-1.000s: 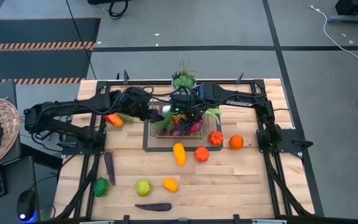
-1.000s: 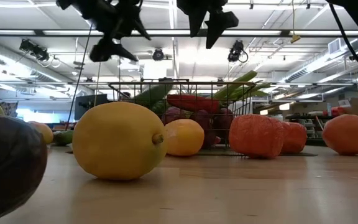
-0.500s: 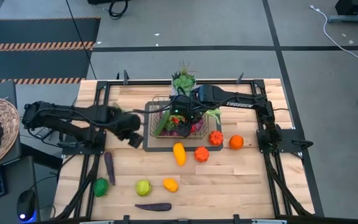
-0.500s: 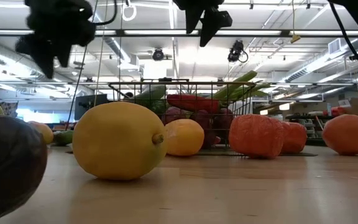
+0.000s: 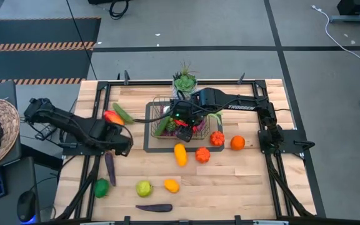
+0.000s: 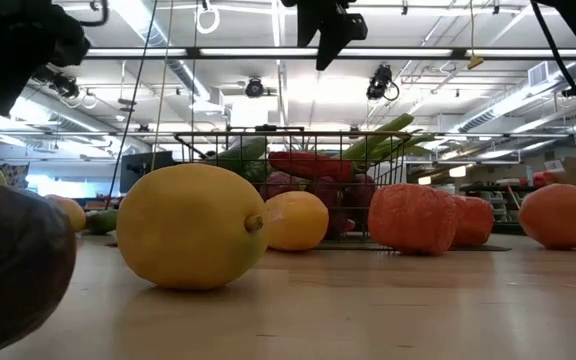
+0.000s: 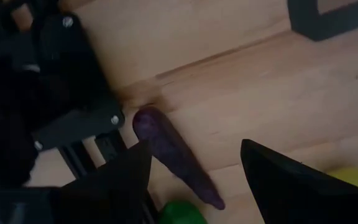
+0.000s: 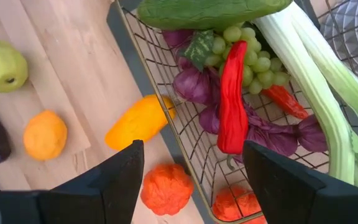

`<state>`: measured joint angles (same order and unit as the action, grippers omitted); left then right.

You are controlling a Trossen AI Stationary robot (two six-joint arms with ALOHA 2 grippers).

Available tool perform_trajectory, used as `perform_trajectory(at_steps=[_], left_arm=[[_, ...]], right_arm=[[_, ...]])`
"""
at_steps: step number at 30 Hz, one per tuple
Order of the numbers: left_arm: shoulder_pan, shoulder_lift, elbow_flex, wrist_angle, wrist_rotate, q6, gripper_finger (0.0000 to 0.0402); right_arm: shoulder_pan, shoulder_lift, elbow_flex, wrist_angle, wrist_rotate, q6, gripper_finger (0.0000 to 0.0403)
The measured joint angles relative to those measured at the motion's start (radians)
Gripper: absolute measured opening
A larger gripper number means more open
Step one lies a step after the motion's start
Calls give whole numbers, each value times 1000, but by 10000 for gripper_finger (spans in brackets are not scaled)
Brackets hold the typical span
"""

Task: Build produce basket
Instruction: Put the top eggplant into the wire basket

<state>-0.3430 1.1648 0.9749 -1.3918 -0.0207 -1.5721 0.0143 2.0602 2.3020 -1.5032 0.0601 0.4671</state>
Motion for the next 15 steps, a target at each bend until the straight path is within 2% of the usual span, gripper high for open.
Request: perform_trajectory(at_steps=[15], left_arm=[[-243,15,0,-68,-18,-472,256]], right_arm=[[0,0,0,8,3,-73,276]])
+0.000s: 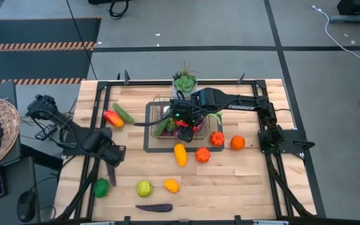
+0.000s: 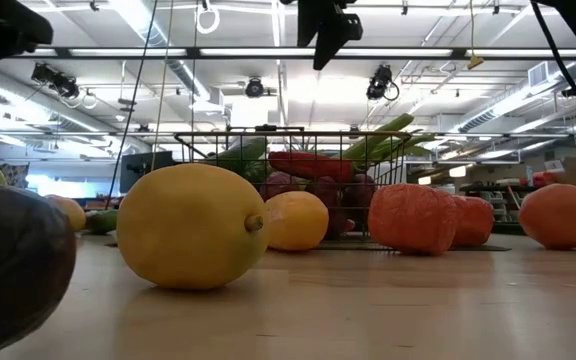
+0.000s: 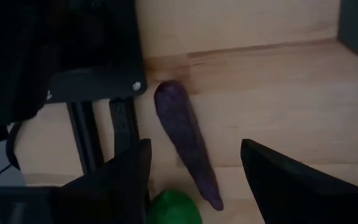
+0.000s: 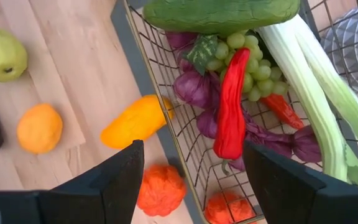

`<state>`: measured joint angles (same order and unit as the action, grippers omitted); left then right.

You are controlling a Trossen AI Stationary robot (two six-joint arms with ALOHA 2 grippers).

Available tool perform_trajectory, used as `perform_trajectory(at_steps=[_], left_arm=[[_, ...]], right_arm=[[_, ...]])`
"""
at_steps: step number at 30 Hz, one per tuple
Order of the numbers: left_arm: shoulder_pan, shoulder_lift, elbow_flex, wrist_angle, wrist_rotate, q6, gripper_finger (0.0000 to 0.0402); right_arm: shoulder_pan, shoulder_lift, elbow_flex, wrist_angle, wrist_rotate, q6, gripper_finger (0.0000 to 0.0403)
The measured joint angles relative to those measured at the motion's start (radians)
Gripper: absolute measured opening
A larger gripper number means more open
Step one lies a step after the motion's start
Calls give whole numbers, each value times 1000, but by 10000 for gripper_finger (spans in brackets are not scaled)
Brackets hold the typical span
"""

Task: Build produce basket
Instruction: Put the top eggplant into the wire basket

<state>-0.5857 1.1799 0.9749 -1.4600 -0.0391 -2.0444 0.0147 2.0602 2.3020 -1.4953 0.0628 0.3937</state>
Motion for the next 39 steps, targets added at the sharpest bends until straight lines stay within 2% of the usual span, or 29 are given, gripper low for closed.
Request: perform_trajectory(at_steps=[6,17,20,27,34,39], left_arm=[[-85,54,0,1,14,-111,256],[-152,186,-2,44,91,-144,256],[-155,187,-58,115,127,-161,253],[-155,140,-244,459,190,-188,238],[-155,139,-297,474,190,-189,239],[-153,139,-367,571,190,-177,236]], right_arm=[[0,0,0,35,0,-47,276],[2,0,0,38,7,-106,276],[3,0,0,36,7,-109,276],[3,0,0,22,4,-109,276],[3,0,0,12,0,-106,276],[3,0,0,13,3,-87,276]])
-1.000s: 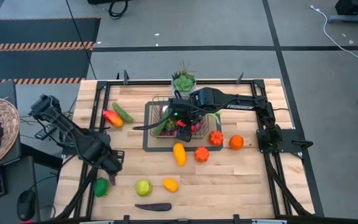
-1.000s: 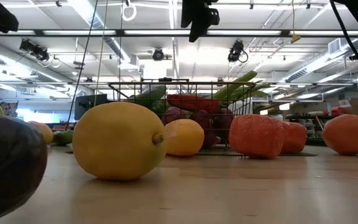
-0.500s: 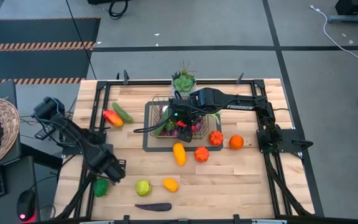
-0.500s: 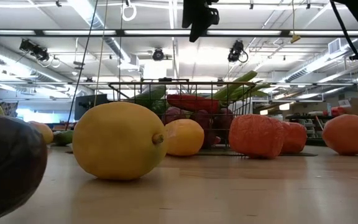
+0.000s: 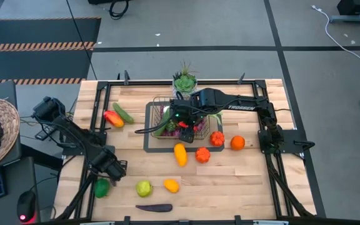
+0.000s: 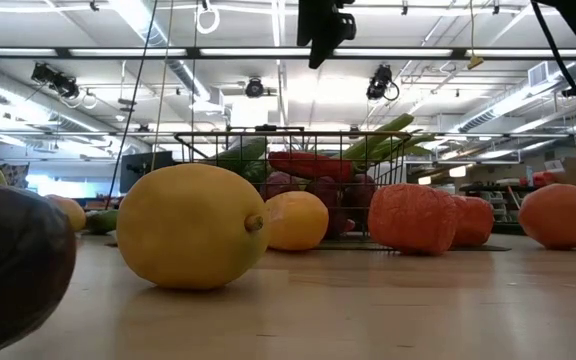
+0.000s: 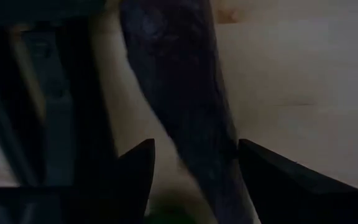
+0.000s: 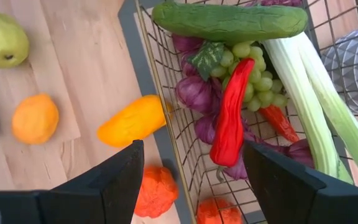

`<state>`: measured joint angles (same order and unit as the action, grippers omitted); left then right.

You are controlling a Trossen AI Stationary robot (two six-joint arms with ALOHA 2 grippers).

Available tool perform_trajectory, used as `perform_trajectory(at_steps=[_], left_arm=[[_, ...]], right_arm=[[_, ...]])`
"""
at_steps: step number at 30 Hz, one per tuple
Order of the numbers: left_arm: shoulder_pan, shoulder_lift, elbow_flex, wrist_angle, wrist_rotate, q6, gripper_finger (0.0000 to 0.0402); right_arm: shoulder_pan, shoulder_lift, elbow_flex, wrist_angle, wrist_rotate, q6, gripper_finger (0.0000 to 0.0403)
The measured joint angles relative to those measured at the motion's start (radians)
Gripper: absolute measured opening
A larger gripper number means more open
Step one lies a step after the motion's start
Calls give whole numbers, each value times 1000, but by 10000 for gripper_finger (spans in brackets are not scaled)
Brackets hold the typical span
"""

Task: Build produce basket
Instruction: Put the top eggplant into the wire basket

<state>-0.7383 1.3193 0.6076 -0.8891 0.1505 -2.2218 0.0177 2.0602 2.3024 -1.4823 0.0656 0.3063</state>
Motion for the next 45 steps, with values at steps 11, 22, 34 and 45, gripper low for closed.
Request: perform_trajectory(at_steps=[11,22,34,45], left_arm=[[7,-9,-66,137,-23,68,220],[18,-5,13,157,-144,241,90],[219,-6,231,134,-349,757,100],[618,-6,498,135,-388,1394,88]], right_arm=[[0,0,0,14,16,39,276],[0,0,0,53,24,69,276],[-69,-46,2,-72,128,243,270],[-70,-45,1,-87,125,355,269]])
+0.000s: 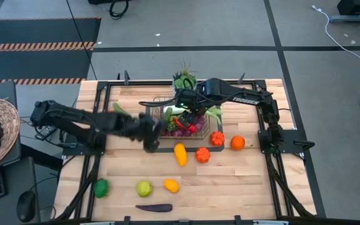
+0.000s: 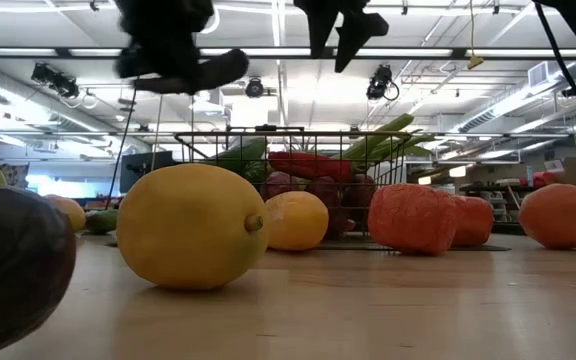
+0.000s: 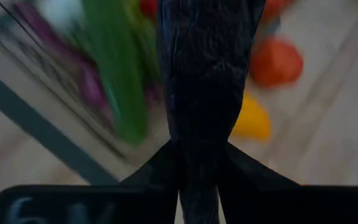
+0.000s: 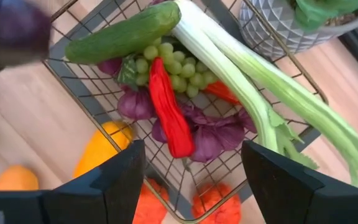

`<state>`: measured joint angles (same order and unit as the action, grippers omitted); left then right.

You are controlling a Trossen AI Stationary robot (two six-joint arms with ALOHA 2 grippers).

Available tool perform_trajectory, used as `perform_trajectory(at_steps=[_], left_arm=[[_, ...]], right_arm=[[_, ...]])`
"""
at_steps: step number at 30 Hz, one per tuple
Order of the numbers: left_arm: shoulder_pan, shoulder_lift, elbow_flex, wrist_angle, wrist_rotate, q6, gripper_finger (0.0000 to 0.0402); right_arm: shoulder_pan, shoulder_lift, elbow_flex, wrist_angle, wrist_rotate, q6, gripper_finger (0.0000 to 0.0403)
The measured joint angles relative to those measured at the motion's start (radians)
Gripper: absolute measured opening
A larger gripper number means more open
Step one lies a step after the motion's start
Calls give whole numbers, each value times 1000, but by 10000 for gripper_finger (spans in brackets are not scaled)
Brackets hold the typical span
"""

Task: Build produce basket
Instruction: Put the top eggplant into the wire basket

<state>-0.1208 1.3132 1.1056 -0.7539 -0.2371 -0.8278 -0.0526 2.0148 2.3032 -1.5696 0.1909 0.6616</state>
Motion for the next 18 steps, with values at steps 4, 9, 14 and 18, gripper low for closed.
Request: perform_trajectory(at_steps=[4,9,14,18], left_arm=[[155,0,23,3,12,86,97],[297,11,-4,3,93,115,97],[351,12,-16,121,166,137,101],[369,35,-17,142,185,102,110]], right_arm=[[11,0,0,-2,0,62,269],[23,0,0,-2,2,129,269],[35,0,0,-1,30,181,269],[37,0,0,8,34,215,269]])
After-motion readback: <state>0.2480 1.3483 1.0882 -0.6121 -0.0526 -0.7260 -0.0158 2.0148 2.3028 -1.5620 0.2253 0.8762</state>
